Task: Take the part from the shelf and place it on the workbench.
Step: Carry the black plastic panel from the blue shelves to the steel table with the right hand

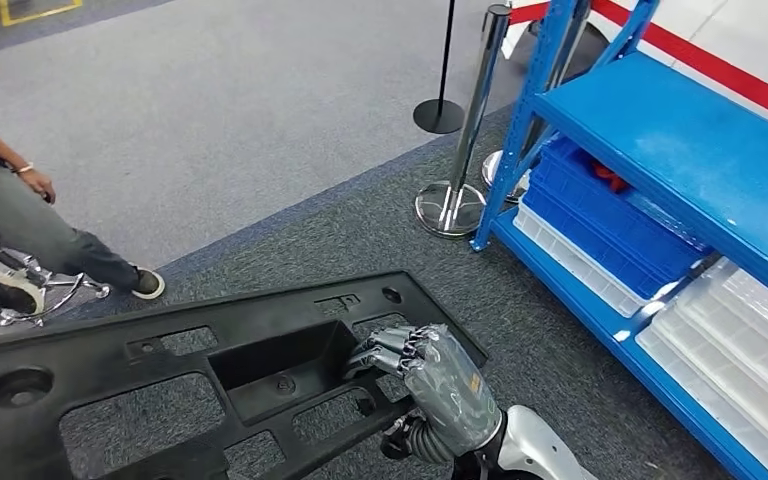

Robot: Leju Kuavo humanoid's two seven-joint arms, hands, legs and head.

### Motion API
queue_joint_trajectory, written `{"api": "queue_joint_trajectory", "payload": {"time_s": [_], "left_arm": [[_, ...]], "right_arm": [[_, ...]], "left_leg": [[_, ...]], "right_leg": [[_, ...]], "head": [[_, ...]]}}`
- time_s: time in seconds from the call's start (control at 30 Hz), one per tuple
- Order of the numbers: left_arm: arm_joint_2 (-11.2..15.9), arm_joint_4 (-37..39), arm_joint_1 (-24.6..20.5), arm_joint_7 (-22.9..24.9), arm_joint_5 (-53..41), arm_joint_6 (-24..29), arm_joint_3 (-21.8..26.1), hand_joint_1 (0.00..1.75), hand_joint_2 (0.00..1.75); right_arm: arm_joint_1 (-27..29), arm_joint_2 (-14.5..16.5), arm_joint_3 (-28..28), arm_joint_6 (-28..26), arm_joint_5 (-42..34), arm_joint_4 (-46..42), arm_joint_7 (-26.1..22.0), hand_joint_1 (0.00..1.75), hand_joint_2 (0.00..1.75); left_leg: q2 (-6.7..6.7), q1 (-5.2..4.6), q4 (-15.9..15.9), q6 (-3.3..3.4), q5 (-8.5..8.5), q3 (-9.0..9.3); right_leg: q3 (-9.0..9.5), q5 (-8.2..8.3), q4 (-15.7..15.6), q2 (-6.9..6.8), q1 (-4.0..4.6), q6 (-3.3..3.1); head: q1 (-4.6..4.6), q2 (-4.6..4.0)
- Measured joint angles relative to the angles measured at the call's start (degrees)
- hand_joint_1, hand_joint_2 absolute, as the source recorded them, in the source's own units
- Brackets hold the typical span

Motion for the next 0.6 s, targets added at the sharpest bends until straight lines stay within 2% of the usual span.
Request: {"api": "queue_joint_trajectory", "payload": {"time_s": [0.03,0.07,0.1,0.13,0.2,0.23,0.27,0.33,0.37,0.4,0.47,0.5,0.53,0.57,0.6], "left_arm": [[0.0,0.0,-0.1,0.0,0.0,0.1,-0.1,0.00,1.75],[0.0,0.0,-0.2,0.0,0.0,0.2,-0.2,0.00,1.75],[0.0,0.0,-0.2,0.0,0.0,0.3,-0.3,0.00,1.75],[0.0,0.0,-0.2,0.0,0.0,0.4,-0.5,0.00,1.75],[0.0,0.0,-0.2,-0.1,-0.2,0.7,-0.8,0.00,1.75],[0.0,0.0,-0.2,-0.1,-0.4,0.8,-0.9,0.00,1.75],[0.0,0.0,-0.2,-0.1,-0.7,0.9,-1.0,0.00,1.75],[0.0,0.0,0.0,-0.2,-1.0,1.0,-1.1,0.00,1.75],[0.0,0.0,0.2,-0.2,-1.1,1.1,-1.2,0.00,1.75],[-0.1,0.0,0.3,-0.2,-1.1,1.1,-1.3,0.00,1.75],[-0.1,0.0,0.2,-0.2,-1.1,1.1,-1.4,0.00,1.75],[-0.2,0.0,0.0,-0.2,-1.1,1.1,-1.5,0.00,1.75],[-0.2,0.0,-0.1,-0.2,-1.0,1.2,-1.7,0.00,1.75],[-0.2,0.0,-0.2,-0.2,-1.0,1.3,-1.8,0.00,1.75],[-0.2,0.0,-0.1,-0.3,-1.0,1.7,-1.9,0.00,1.75]], "right_arm": [[0.0,0.0,0.0,0.0,-0.6,0.1,-0.4,1.75,1.75],[0.1,0.0,0.0,-0.1,-1.2,0.2,-0.7,1.75,1.75],[0.1,0.0,0.0,-0.2,-1.8,0.3,-1.1,1.75,1.75],[0.1,-0.1,-0.1,-0.5,-2.7,0.4,-1.8,1.75,1.75],[0.1,-0.1,-0.4,-1.2,-5.2,0.5,-3.6,1.75,1.75],[0.3,-0.1,-0.6,-1.6,-6.6,0.6,-4.6,1.75,1.75],[0.4,0.0,-0.8,-1.9,-7.9,0.6,-5.6,1.75,1.75],[0.7,0.0,-1.3,-2.2,-9.8,0.5,-7.3,1.75,1.75],[0.8,0.0,-1.5,-2.3,-10.3,0.4,-7.9,1.75,1.75],[0.8,0.0,-1.6,-2.2,-10.6,0.3,-8.2,1.75,1.75],[0.9,0.1,-1.8,-2.0,-10.9,0.3,-8.4,1.75,1.75],[1.0,0.1,-1.9,-1.9,-11.0,0.3,-8.4,1.75,1.75],[1.1,0.1,-1.9,-1.9,-11.1,0.3,-8.4,1.75,1.75],[1.1,0.1,-1.9,-1.9,-11.1,0.3,-8.5,1.75,1.75],[1.2,0.1,-2.0,-1.9,-11.2,0.3,-8.6,1.75,1.75]], "left_leg": [[-0.78,0.01,0.0,0.04,0.02,-0.06],[-1.63,0.04,0.1,0.03,0.01,-0.08],[-2.50,0.10,0.3,-0.03,-0.04,-0.09],[-3.38,0.21,0.6,-0.20,-0.15,-0.12],[-5.01,0.36,1.7,-0.91,-0.63,-0.52],[-5.75,0.41,2.2,-1.32,-0.81,-0.88],[-6.38,0.45,2.5,-1.68,-0.89,-1.24],[-7.32,0.60,2.4,-2.23,-0.68,-1.74],[-6.65,0.56,2.6,-2.46,-0.72,-1.94],[-5.16,0.50,3.6,-2.69,-1.28,-2.46],[-1.50,0.40,8.7,-3.06,-3.96,-4.83],[-0.49,0.46,12.3,-3.19,-5.68,-6.61],[-0.17,0.52,15.5,-3.24,-6.89,-8.18],[-0.05,0.54,17.3,-3.19,-7.25,-9.09],[0.02,0.50,17.1,-2.99,-6.59,-8.97]], "right_leg": [[-1.72,-0.88,3.1,0.30,-0.02,0.09],[-2.70,-0.70,4.6,0.37,-0.09,0.21],[-2.69,0.53,4.0,0.42,-0.22,0.33],[-1.67,2.58,1.3,0.75,-0.44,0.49],[1.18,5.78,-5.5,2.78,-1.01,0.70],[2.10,6.46,-7.8,3.66,-1.13,0.65],[2.45,6.43,-8.7,4.10,-1.08,0.42],[2.64,6.49,-8.9,3.14,-0.88,-0.35],[2.80,6.60,-9.0,2.56,-0.88,-0.75],[3.00,6.70,-9.1,1.96,-0.92,-1.14],[3.15,6.76,-9.3,0.69,-0.76,-1.67],[3.16,6.70,-9.3,-0.05,-0.59,-1.85],[3.16,6.63,-9.3,-0.77,-0.44,-1.94],[3.19,6.54,-9.3,-1.50,-0.29,-2.02],[3.25,6.45,-9.3,-2.19,-0.15,-2.08]], "head": [[0.12,0.00],[0.15,0.00],[0.17,0.00],[0.22,0.00],[0.29,0.00],[0.33,0.00],[0.37,0.00],[0.42,0.00],[0.40,0.00],[0.20,0.00],[-0.18,0.00],[-0.33,0.00],[-0.32,0.00],[-0.34,0.00],[-0.33,0.00]]}}
